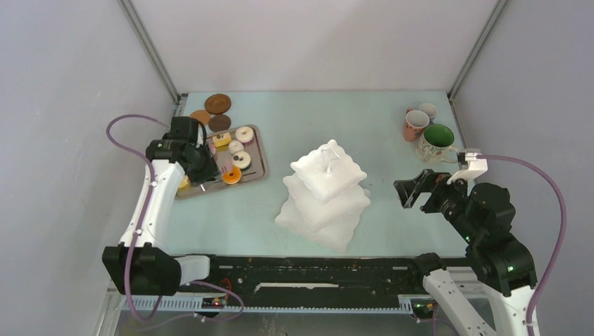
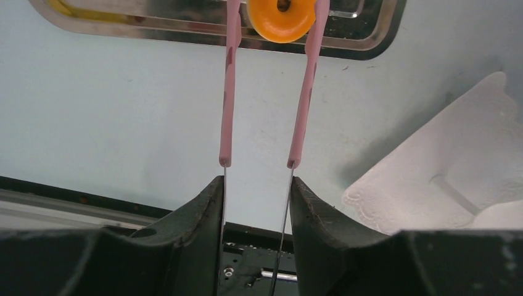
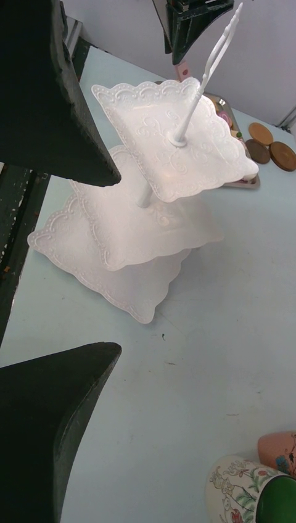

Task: Serve the afternoon tea
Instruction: Pick up the clamp from the center of the board, then pick up the desert from the tray.

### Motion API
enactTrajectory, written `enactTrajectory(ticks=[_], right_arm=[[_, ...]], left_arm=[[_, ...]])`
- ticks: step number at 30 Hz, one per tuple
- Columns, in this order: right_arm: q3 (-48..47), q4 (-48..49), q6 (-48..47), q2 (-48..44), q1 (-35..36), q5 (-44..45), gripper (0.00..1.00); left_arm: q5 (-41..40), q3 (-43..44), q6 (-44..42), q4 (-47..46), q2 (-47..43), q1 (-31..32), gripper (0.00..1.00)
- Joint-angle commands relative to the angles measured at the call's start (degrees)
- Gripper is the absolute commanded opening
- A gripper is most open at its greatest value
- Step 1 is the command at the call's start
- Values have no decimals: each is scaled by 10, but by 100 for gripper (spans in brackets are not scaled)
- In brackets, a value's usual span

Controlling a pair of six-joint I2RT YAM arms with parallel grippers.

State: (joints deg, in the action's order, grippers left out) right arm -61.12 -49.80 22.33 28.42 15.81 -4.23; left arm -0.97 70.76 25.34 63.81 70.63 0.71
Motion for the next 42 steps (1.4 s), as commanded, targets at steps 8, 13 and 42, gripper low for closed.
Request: enactTrajectory(ticks=[8, 13, 42], right_arm=[[-8, 37, -1, 17, 2, -8, 100], [-8, 35, 0, 19, 2, -10, 100], [-8, 28, -9, 9, 3, -3, 100]], left_arm=[[-8, 28, -71, 5, 28, -21, 43], [-1, 28, -69, -8, 42, -22, 43], [105, -25, -100, -54, 72, -83, 43]])
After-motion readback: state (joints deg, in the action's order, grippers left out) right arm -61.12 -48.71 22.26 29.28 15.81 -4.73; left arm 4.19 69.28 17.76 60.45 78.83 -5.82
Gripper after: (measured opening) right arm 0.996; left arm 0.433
